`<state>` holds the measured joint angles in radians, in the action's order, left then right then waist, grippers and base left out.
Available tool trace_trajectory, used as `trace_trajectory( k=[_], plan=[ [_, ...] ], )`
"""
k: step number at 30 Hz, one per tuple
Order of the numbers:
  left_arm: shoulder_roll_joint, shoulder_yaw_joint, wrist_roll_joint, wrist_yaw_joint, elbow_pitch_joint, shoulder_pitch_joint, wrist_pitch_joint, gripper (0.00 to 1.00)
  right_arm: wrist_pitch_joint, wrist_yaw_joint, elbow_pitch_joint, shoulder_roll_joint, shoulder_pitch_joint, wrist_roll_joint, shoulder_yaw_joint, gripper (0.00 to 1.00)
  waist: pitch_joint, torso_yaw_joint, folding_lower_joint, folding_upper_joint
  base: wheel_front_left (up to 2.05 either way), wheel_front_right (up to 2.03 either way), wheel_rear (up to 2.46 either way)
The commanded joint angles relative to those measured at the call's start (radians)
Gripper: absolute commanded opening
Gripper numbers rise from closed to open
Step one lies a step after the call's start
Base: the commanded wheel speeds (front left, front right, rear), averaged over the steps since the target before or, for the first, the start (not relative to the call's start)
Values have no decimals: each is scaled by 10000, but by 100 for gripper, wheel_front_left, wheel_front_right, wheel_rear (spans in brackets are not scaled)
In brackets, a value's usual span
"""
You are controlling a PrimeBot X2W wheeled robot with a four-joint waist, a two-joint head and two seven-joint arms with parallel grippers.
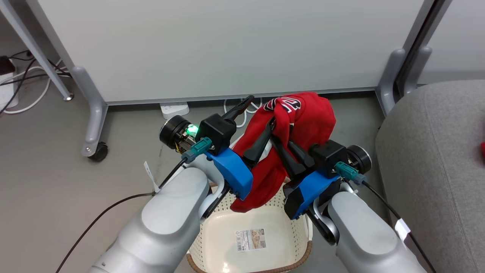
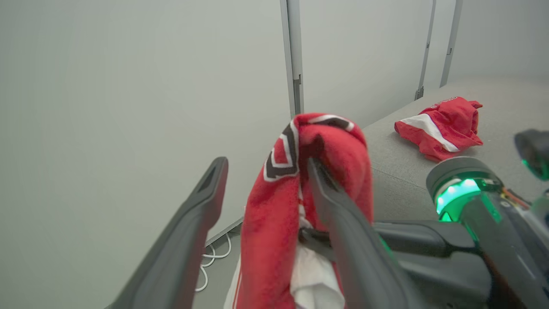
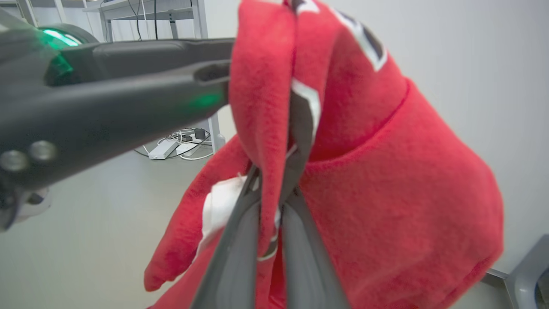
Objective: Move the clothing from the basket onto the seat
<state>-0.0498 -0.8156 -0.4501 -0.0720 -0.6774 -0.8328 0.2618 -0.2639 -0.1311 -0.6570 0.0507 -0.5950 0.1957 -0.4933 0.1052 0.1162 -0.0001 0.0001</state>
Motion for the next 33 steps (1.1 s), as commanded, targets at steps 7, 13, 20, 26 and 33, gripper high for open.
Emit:
trace_trajectory(
  k=[7, 13, 20, 26, 33],
  plan=[
    [-21, 149, 171, -20, -34, 40, 47, 100, -6, 5, 122, -6, -331, -263, 409, 0, 347, -480, 1, -1, 0, 0, 0],
    [-47, 285, 389, -84, -19, -48, 45, 100, -8, 7, 247, -4, -524, -547, 737, 0, 636, -1034, 1, -1, 0, 0, 0],
    [-117, 431, 573, -150, 69, -64, 41, 100, -8, 5, 383, -4, -682, -993, 1535, 0, 992, -1736, 1, -1, 0, 0, 0],
    [-181, 479, 757, -189, 175, -35, 41, 100, -6, 5, 793, -6, -556, -1165, 2352, 0, 1360, -2361, 1, -1, 0, 0, 0],
    [-209, 396, 942, -249, 252, -76, 41, 100, -8, 5, 1331, -6, -331, -1498, 3216, 0, 1803, -3035, 1, -1, 0, 0, 0]
  ],
)
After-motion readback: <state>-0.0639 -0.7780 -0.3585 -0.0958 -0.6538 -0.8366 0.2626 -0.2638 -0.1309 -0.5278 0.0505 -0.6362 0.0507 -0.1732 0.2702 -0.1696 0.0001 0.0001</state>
